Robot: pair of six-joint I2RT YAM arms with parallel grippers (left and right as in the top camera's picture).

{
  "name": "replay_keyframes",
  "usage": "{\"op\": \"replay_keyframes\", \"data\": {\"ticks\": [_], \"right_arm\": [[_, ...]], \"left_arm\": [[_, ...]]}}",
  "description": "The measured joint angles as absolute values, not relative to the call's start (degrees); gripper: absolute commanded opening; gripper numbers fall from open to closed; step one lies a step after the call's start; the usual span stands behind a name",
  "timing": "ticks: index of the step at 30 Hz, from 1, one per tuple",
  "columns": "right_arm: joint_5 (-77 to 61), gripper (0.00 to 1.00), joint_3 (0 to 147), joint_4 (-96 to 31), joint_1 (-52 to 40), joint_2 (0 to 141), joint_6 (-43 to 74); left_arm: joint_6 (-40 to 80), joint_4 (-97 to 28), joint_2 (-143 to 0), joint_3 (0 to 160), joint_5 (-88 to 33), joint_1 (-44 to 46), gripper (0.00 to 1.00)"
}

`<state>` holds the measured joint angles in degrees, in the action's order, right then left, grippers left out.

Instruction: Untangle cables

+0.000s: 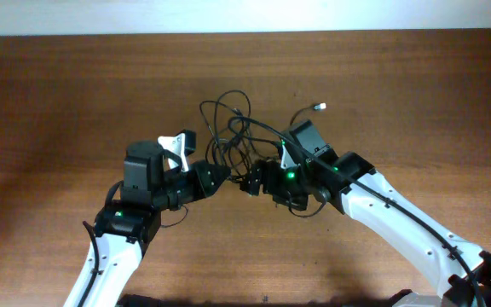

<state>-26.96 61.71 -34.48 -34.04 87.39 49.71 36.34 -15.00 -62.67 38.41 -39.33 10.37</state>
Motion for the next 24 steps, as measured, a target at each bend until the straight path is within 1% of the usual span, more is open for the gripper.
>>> {"op": "replay_keyframes", "data": {"ticks": [2, 5, 9, 13, 18, 24], "right_arm": [[-26.89, 0.89, 61.71, -32.84, -33.89, 87.39, 49.65], [-26.92, 0.89, 61.71, -32.40, -33.82, 87.39, 49.67], [-26.06, 0.90, 61.71, -32.88, -33.28, 87.39, 49.50], [-22.46, 0.89, 61.71, -32.86, -30.68, 87.39, 49.34], [-22.61, 0.89, 61.71, -32.56, -29.65, 87.39, 47.35], [-26.65, 0.89, 61.71, -31.40, -29.65, 87.39, 46.48]], "left_arm": [[33.93, -14.96, -62.67, 38.41, -40.38, 10.31, 0.01], [31.83, -14.76, -62.65, 38.41, -40.88, 10.15, 0.02], [28.93, -14.83, -62.65, 38.41, -41.43, 10.15, 0.04], [27.66, -15.05, -62.65, 38.41, -42.52, 10.22, 0.04], [25.71, -15.11, -62.65, 38.41, -43.13, 10.22, 0.01], [25.52, -8.40, -62.65, 38.35, -47.97, 10.22, 0.00]]}}
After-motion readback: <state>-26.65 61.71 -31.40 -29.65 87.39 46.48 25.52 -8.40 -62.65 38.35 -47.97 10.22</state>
